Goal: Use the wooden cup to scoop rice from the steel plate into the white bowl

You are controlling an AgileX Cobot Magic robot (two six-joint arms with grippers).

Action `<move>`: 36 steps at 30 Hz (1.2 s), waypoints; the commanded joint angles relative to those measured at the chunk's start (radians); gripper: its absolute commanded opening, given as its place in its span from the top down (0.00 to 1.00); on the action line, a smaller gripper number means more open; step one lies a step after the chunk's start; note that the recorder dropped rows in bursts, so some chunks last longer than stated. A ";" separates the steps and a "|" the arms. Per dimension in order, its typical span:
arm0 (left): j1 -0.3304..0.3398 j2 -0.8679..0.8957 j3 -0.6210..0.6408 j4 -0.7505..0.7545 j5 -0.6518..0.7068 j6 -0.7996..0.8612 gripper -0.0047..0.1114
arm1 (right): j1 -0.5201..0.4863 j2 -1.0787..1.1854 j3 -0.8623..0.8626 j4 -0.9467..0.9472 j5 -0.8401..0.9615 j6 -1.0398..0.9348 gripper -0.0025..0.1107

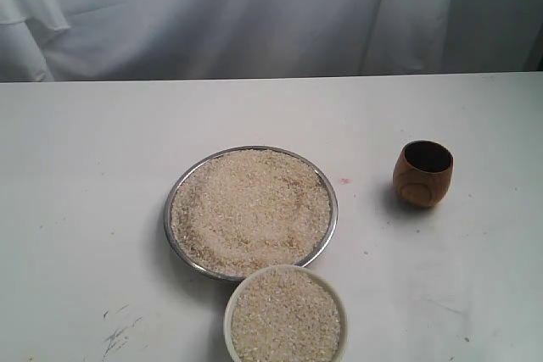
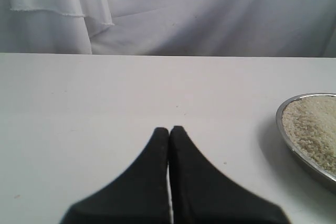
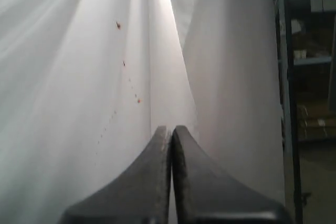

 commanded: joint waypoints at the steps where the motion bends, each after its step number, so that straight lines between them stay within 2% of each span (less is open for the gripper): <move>1: -0.002 -0.005 0.005 -0.001 -0.006 -0.003 0.96 | -0.005 0.166 0.001 0.002 -0.036 0.010 0.98; 10: -0.002 -0.005 0.005 -0.001 -0.006 -0.003 0.96 | -0.005 0.472 0.106 -0.001 -0.234 0.059 0.98; 15: -0.002 -0.005 0.005 -0.001 -0.006 -0.003 0.96 | -0.005 0.608 0.172 -0.088 -0.344 0.082 0.98; 24: -0.002 -0.005 0.005 -0.001 -0.006 -0.003 0.96 | -0.005 0.819 0.177 -0.439 -0.399 0.112 0.98; 36: -0.002 -0.005 0.005 -0.001 -0.006 -0.003 0.96 | -0.005 0.877 0.173 -0.444 -0.417 0.118 0.98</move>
